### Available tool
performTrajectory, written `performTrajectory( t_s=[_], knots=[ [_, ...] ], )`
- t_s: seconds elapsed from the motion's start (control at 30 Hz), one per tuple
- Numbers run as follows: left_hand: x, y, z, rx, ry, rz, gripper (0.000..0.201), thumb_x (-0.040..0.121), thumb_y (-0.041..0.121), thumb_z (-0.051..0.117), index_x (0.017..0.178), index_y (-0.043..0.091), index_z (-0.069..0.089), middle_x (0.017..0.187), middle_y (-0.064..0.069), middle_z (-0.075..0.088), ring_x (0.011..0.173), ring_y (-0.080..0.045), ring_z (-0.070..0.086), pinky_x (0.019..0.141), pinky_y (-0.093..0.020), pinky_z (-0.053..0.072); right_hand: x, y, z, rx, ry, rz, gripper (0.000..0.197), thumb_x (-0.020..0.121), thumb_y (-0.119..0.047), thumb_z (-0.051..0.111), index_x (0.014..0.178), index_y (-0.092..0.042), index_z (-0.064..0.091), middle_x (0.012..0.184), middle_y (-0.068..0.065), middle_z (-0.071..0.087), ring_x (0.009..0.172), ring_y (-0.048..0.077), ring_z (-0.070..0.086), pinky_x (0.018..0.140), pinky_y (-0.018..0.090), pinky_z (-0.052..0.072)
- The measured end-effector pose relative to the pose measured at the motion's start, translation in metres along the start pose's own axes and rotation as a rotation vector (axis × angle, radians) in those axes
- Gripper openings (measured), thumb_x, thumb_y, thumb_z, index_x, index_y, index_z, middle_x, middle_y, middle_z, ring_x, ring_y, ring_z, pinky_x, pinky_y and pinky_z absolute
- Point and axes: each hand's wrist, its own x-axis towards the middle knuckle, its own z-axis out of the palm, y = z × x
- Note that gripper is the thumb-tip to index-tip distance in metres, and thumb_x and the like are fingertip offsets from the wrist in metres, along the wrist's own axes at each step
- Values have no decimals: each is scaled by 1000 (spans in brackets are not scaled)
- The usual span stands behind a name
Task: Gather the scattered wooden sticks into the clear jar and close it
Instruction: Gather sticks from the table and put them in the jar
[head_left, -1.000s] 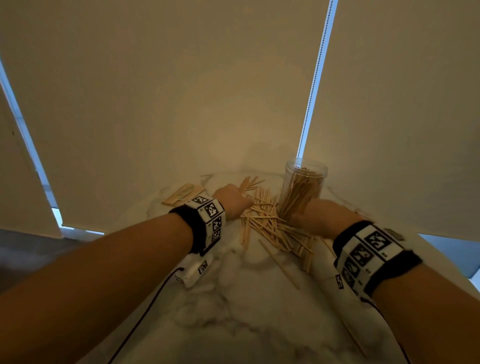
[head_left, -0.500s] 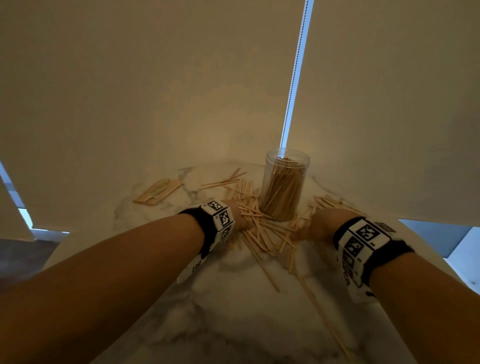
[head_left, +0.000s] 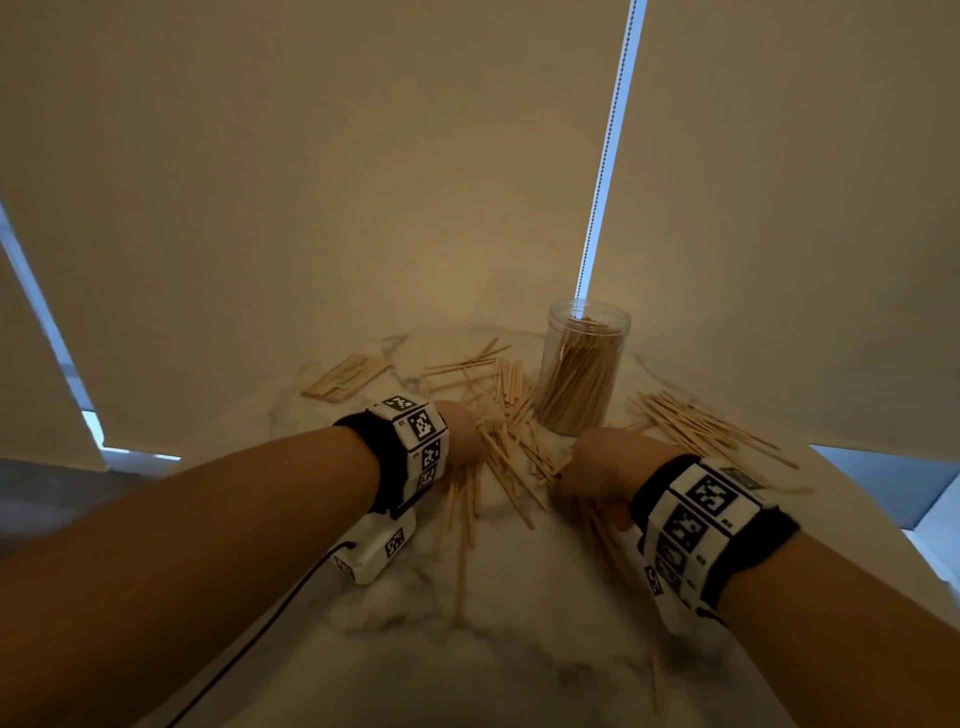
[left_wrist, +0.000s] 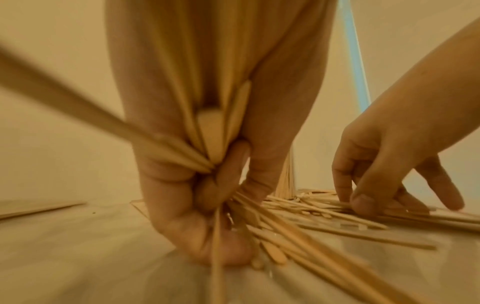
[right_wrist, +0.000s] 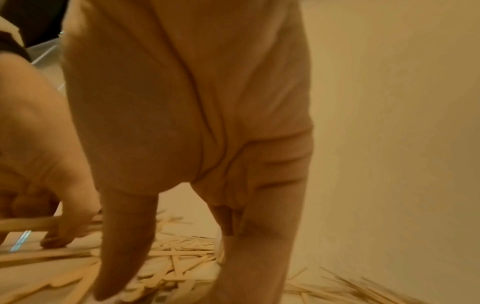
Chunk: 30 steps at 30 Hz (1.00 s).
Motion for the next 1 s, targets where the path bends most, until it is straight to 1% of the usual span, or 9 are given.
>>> performTrajectory(
  t_s=[0.07, 0.17, 0.3, 0.4, 0.5, 0.63, 0.7, 0.8, 1.0],
  knots=[
    [-4, -1, -3, -88, 25, -3, 42, 107, 29, 41, 133, 0, 57, 131, -12, 61, 111, -27, 59, 82, -26, 43, -6, -4, 1, -7, 6, -12, 28, 92, -36, 66, 88, -8, 64, 78, 4, 61, 79, 23, 60, 61, 27, 50],
    [-13, -11, -3, -242, -8, -42, 41, 105, 30, 46, 121, -3, 64, 97, -14, 62, 83, -23, 53, 71, -25, 42, -12, -6, 1, 15, -18, -15, 31, 91, -27, 69, 109, -2, 71, 109, 9, 72, 101, 25, 69, 89, 34, 57],
    [-1, -29, 3, -612, -24, -117, 28, 96, 30, 59, 77, 11, 64, 77, -7, 67, 64, -18, 59, 63, -25, 50, -15, -8, 1, 5, -26, -6, 18, 90, -23, 69, 97, -6, 71, 107, 9, 71, 96, 22, 68, 88, 31, 57],
    [-3, -28, 4, -1093, -45, -187, 19, 97, 17, 56, 84, 5, 62, 73, -12, 65, 58, -21, 61, 68, -34, 60, -20, -12, 0, -85, -30, 11, 22, 92, -17, 62, 71, -11, 59, 112, 10, 71, 91, 22, 65, 82, 30, 54],
    [-7, -25, 4, -1198, 21, -175, 17, 98, 15, 49, 91, 4, 60, 73, -8, 63, 53, -19, 55, 53, -27, 53, -23, -16, 0, -112, -54, 27, 18, 92, -15, 59, 76, -9, 66, 112, 11, 72, 93, 22, 68, 88, 33, 55],
    [-6, -19, 3, -1283, 93, -78, 18, 100, 12, 39, 92, 7, 54, 68, -3, 56, 53, -15, 47, 47, -24, 40, -21, -11, -6, 91, -61, 6, 20, 91, -16, 61, 72, -11, 65, 76, 3, 72, 58, 12, 67, 70, 27, 60],
    [-3, -15, 2, -1349, 153, -42, 18, 103, 10, 36, 89, 11, 49, 65, -3, 42, 51, -14, 36, 47, -26, 31, -18, -4, -16, 203, 11, -72, 13, 92, -22, 64, 94, -11, 71, 87, 3, 72, 76, 16, 71, 72, 25, 54],
    [2, -9, 2, -1476, 221, -9, 21, 107, 30, 40, 105, 12, 48, 67, 0, 38, 49, -12, 32, 44, -24, 29, -22, 5, -26, 520, 9, -179, 27, 91, -23, 67, 114, -9, 71, 104, 9, 73, 98, 25, 69, 90, 30, 53],
    [2, 6, 0, -1527, 252, 172, 53, 93, 61, 54, 117, 14, 59, 77, -1, 45, 50, -8, 36, 47, -23, 33, -16, 5, -49, 845, 198, -199, 19, 86, -3, 69, 98, 12, 67, 93, 25, 73, 86, 34, 74, 79, 46, 62]
  ],
)
